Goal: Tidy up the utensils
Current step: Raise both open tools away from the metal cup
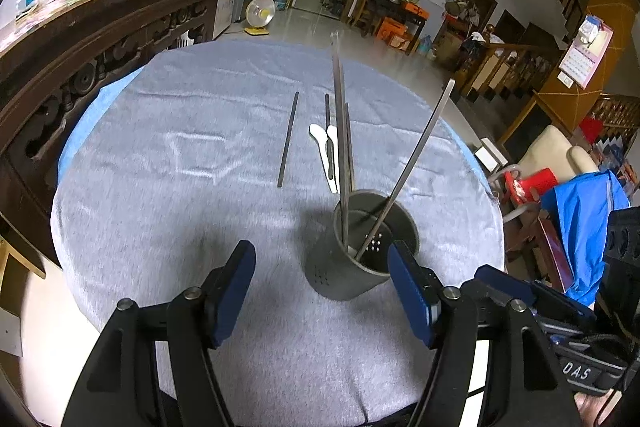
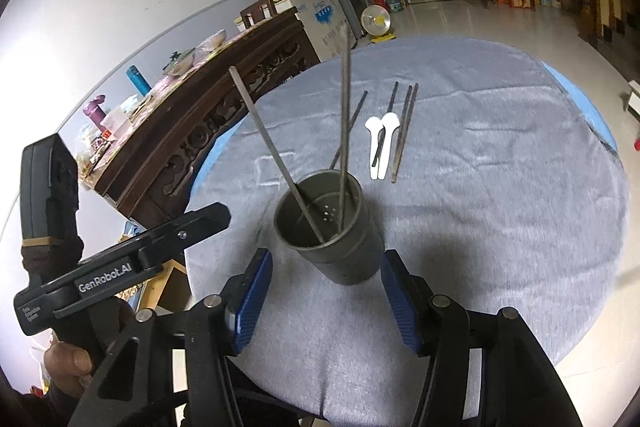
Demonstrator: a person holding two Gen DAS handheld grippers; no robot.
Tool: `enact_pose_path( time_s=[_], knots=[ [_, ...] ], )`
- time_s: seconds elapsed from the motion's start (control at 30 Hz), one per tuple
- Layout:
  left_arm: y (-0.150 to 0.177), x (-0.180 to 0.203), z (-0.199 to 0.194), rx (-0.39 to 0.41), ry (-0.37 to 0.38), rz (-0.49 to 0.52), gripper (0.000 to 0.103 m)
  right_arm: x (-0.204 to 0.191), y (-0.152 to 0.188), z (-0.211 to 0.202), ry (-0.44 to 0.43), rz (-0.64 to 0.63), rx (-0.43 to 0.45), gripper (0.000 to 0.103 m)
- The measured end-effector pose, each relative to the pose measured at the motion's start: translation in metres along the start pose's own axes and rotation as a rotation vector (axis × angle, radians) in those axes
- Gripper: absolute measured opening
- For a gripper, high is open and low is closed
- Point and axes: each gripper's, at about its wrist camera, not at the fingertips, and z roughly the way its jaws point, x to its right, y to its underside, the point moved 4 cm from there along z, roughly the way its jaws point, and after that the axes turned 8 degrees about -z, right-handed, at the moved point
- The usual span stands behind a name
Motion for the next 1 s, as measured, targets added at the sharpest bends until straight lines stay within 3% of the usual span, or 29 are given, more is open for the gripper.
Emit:
enact_pose_path(
  time_s=[0.53, 1.0],
  knots=[
    [0.021, 0.016, 0.016, -0.071, 0.001, 0.078, 0.07, 0.011, 0.012, 0.011, 0.006, 0.01, -0.049, 0.061],
    [-0.015, -0.028, 0.034, -0.07, -0.039, -0.063, 0.07, 0.064, -0.009, 0.038, 0.017, 0.094, -0.108, 0.061]
  ],
)
